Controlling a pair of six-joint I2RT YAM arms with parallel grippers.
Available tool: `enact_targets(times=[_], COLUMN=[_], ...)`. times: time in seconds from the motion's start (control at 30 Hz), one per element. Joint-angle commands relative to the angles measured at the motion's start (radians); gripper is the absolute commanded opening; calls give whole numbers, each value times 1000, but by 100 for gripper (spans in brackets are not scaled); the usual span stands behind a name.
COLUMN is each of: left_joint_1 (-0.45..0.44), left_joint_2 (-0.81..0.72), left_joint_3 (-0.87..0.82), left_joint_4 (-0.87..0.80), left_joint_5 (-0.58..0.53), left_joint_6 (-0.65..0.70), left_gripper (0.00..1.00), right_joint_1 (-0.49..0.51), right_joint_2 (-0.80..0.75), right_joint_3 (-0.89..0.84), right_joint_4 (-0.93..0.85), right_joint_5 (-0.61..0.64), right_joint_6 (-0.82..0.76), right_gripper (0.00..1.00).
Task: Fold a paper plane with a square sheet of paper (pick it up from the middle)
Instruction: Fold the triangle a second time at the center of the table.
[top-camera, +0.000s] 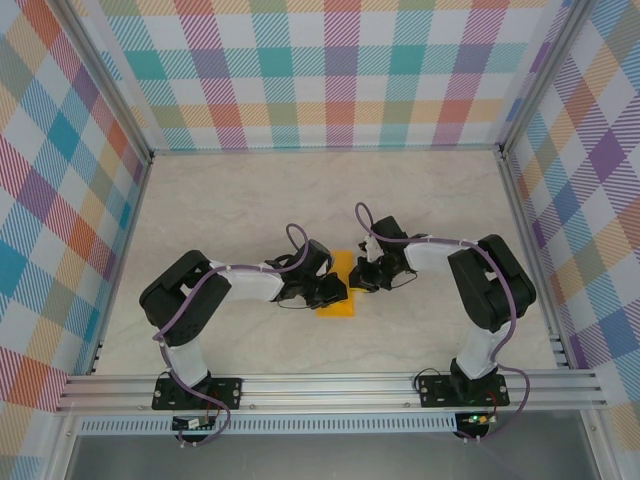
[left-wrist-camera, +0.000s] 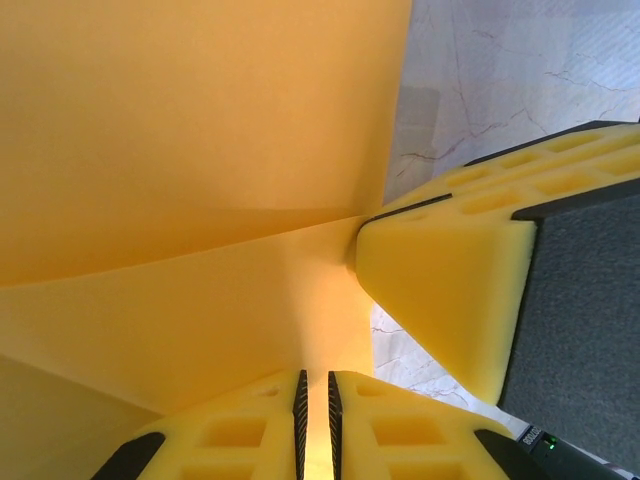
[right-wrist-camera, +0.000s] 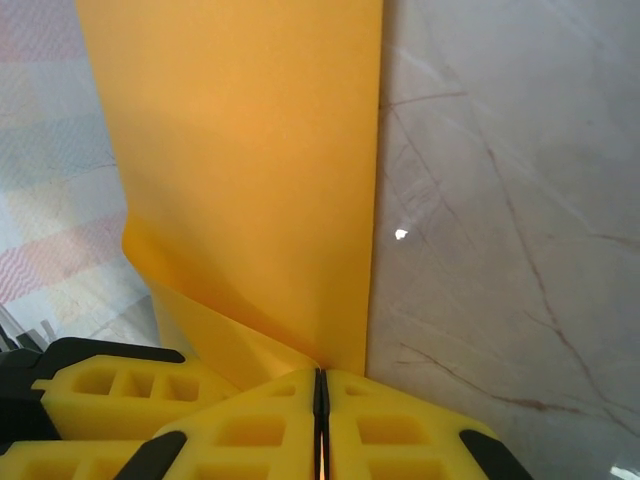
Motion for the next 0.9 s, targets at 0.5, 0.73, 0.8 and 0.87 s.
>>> enact_targets(times=[0.5,0.73,0.8,0.87], left_joint_1=[-12,-12,-12,-12], left_joint_2=[-4,7,11,16], left_joint_3=[8,6,7,8], left_joint_4=[-17,-35,-45,-54], left_joint_5=[5,-2,-6,-10], left_joint_6=[17,15,14,14], left_gripper=[16,16,15,15], right_joint_1=[6,6,6,6], right_joint_2=[11,15,14,14], right_joint_3=[38,38,40,43], right_joint_4=[-36,-38,-39,-40], right_joint_5=[42,43,41,41], right_joint_6=[-24,-22,-22,-22], right_gripper=[10,10,10,10])
